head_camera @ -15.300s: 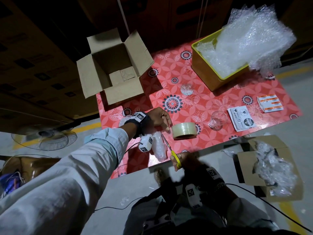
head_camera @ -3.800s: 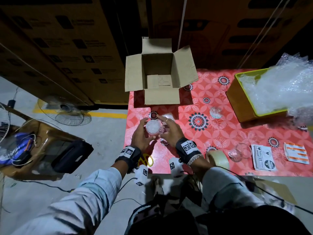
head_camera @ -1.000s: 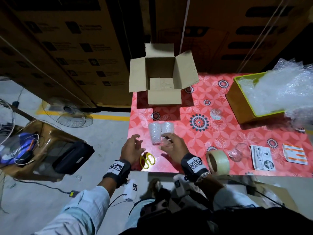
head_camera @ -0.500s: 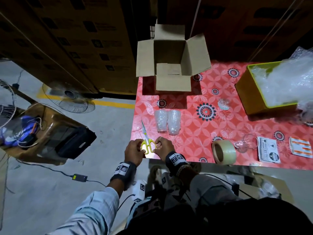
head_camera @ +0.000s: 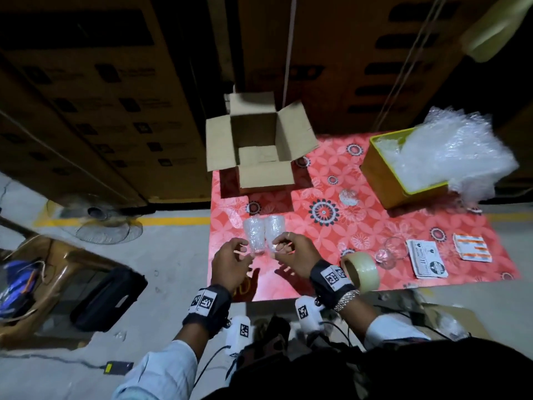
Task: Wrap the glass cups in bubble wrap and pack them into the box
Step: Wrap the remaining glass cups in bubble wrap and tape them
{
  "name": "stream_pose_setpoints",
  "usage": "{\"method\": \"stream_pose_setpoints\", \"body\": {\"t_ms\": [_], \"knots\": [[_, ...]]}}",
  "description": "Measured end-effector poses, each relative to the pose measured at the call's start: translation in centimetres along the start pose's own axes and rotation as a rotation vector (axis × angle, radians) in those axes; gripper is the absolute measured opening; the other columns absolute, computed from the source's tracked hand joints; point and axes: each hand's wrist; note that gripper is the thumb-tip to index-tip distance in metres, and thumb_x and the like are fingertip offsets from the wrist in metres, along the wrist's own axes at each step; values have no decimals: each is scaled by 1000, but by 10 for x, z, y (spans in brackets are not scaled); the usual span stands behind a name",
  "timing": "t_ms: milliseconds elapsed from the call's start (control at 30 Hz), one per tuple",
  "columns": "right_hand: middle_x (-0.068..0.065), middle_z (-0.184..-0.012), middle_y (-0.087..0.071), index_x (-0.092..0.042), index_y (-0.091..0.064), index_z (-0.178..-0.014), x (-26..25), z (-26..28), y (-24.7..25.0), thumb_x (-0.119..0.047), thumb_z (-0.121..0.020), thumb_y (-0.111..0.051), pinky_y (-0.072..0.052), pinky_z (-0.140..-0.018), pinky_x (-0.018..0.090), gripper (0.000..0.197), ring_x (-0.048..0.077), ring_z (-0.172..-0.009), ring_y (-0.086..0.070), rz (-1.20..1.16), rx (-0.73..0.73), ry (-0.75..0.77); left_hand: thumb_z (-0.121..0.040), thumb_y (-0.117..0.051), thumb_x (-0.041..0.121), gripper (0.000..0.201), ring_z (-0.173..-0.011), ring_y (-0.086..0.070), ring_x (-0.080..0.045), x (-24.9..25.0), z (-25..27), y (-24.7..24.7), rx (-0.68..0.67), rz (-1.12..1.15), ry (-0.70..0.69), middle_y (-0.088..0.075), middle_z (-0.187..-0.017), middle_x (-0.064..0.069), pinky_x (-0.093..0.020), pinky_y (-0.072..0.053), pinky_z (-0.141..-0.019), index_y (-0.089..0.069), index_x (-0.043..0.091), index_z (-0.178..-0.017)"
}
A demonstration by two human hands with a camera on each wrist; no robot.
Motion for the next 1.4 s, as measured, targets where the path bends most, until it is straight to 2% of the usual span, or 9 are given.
{"method": "stream_pose_setpoints", "body": {"t_ms": [100, 300, 433, 533, 667, 867, 967, 1067, 1400], "knots": [[9, -87, -70, -17, -70, -99, -9, 17, 46, -8, -87, -78, -58, -69, 32, 16, 12, -72, -62, -7, 122, 60, -89, -78, 10, 22, -64, -67, 2, 44, -12, -23, -110, -14, -120, -69, -92, 7, -9, -47, -60, -69, 24, -103], [-1, -84, -74, -15, -73, -88, 14, 41, 131, -11, -86, -79, -56, -70, 27, 7, 6, -70, -62, 17, 378, 40, -85, -79, 11, 21, -62, -60, -6, 122, -49, -88, -322, 11, -325, -71, -86, 8, -26, -50, -66, -71, 26, -97], [-3, -82, -72, -14, -74, -84, 41, 39, 151, -15, -85, -79, -56, -76, 34, 5, 9, -74, -64, 161, 183, -35, -84, -80, 13, 15, -66, -63, -11, 179, -78, -127, -316, 9, -380, -70, -83, 8, -31, -53, -67, -72, 22, -94], [-5, -84, -72, -19, -74, -87, 51, 36, 164, -17, -85, -79, -53, -75, 24, 5, 5, -76, -63, 159, 66, -36, -82, -80, 20, 16, -68, -66, -18, 218, -93, -161, -347, 25, -380, -70, -83, 8, -41, -60, -70, -69, 29, -89], [-12, -77, -65, -16, -69, -88, 56, 29, 212, 2, -88, -66, -45, -67, 14, 18, -10, -64, -57, 79, -15, 21, -78, -78, 21, 15, -76, -72, -23, 273, -119, -219, -361, 17, -399, -71, -81, 9, -49, -61, -74, -70, 26, -90], [-20, -56, -61, -2, -72, -96, 93, 5, 334, 0, -89, -71, -43, -58, 16, 7, -5, -52, -51, -30, 105, 55, -88, -77, 10, 17, -73, -72, -30, 326, -146, -286, -248, -7, -313, -70, -85, -1, -44, -59, -65, -69, 24, -91], [-28, -52, -57, -10, -73, -94, 103, -13, 392, -4, -89, -72, -39, -58, 12, 7, -7, -49, -50, -16, 119, 85, -89, -76, 7, 15, -67, -69, -31, 343, -155, -309, -199, 11, -250, -67, -83, -4, -39, -56, -58, -68, 19, -93], [-20, -62, -63, -19, -74, -87, 115, -40, 437, -7, -87, -73, -43, -61, 15, 12, -6, -54, -52, -2, 115, 95, -89, -76, 6, 13, -66, -68, -24, 358, -159, -330, -141, 32, -198, -67, -82, -5, -36, -55, -57, -69, 15, -94], [-10, -79, -70, -20, -74, -87, 131, -98, 477, -23, -86, -80, -53, -66, 24, 6, 9, -68, -63, 13, 118, 107, -88, -79, 18, 12, -75, -70, -27, 356, -165, -345, -64, -81, -125, -69, -88, -1, -42, -60, -66, -70, 22, -94]]}}
Point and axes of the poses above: each hand's wrist, its own z-axis away from the middle knuckle, its own y-axis out of the back of the hand, x = y × z
